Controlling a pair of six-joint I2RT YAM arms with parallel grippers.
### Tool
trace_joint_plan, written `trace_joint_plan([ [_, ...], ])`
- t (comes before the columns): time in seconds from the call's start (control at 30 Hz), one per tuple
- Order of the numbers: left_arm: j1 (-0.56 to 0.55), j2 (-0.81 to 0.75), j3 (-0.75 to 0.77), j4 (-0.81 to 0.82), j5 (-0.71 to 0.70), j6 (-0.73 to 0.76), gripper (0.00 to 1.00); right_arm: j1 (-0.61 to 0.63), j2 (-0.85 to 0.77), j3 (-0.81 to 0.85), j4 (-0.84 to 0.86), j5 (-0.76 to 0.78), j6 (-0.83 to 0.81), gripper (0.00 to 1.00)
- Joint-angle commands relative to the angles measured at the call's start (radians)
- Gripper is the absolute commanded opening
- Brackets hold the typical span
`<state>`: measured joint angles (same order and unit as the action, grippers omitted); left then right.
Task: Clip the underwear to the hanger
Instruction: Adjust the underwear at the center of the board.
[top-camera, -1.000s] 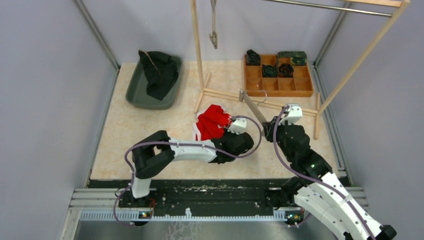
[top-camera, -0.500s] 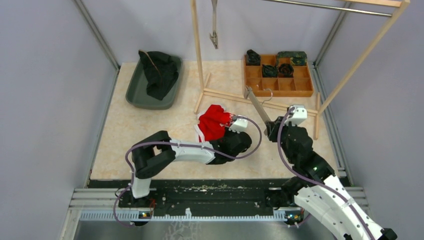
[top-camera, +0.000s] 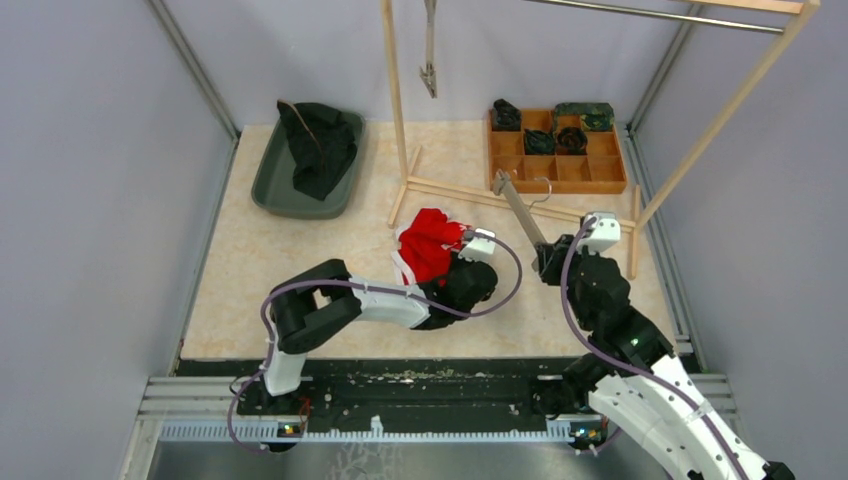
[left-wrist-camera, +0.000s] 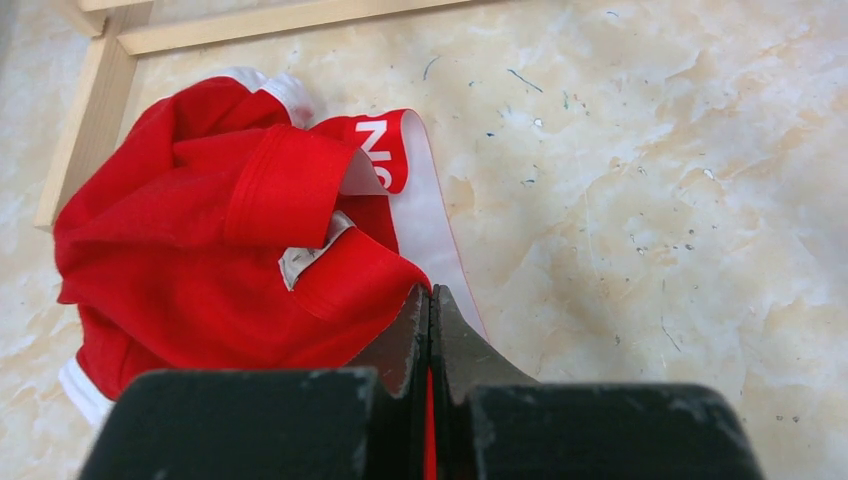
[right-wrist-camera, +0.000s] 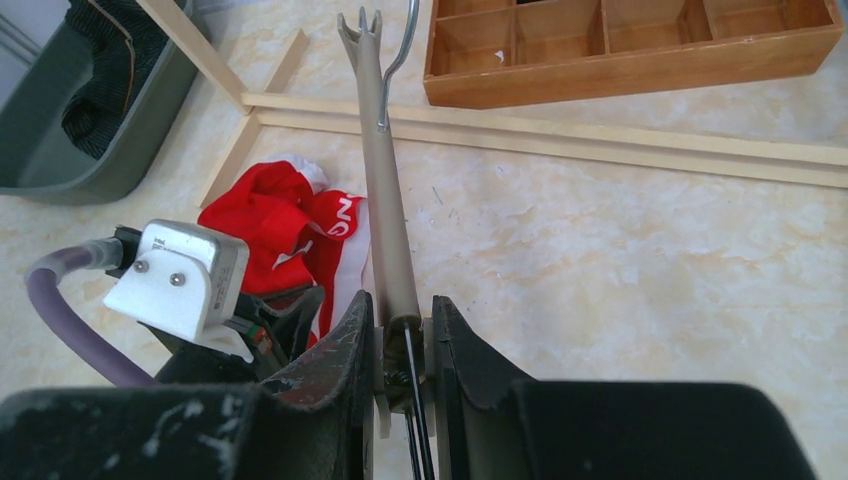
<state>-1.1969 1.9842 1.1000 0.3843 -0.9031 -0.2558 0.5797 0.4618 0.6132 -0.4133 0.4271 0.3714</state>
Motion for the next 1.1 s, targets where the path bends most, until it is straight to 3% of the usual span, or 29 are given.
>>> trace_joint_plan([
  [0.0, 0.010, 0.033, -0.010, 0.122, 0.032, 0.048, 0.00, -0.001, -0.024, 0.020, 0.054, 0.028, 0.017, 0.00],
  [0.1, 0.021, 0.045, -0.006, 0.129, 0.058, 0.045, 0.01, 0.000, -0.024, 0.020, 0.054, 0.029, 0.017, 0.00],
  [0.3, 0.050, 0.057, -0.006, 0.111, 0.092, 0.023, 0.15, -0.001, -0.024, 0.020, 0.055, 0.027, 0.017, 0.00],
  [0.4, 0.054, 0.051, -0.010, 0.112, 0.086, 0.032, 0.51, -0.001, -0.023, 0.018, 0.056, 0.026, 0.017, 0.00],
  [0.53, 0.054, 0.015, -0.020, 0.142, 0.077, 0.070, 0.85, -0.001, -0.018, 0.016, 0.056, 0.024, 0.017, 0.00],
  [0.8, 0.053, -0.192, -0.078, 0.161, 0.082, 0.121, 0.91, -0.001, -0.004, 0.012, 0.065, 0.018, 0.014, 0.00],
  [1.07, 0.053, -0.354, -0.079, -0.181, 0.237, -0.082, 0.93, -0.001, 0.017, 0.004, 0.079, 0.000, 0.021, 0.00],
])
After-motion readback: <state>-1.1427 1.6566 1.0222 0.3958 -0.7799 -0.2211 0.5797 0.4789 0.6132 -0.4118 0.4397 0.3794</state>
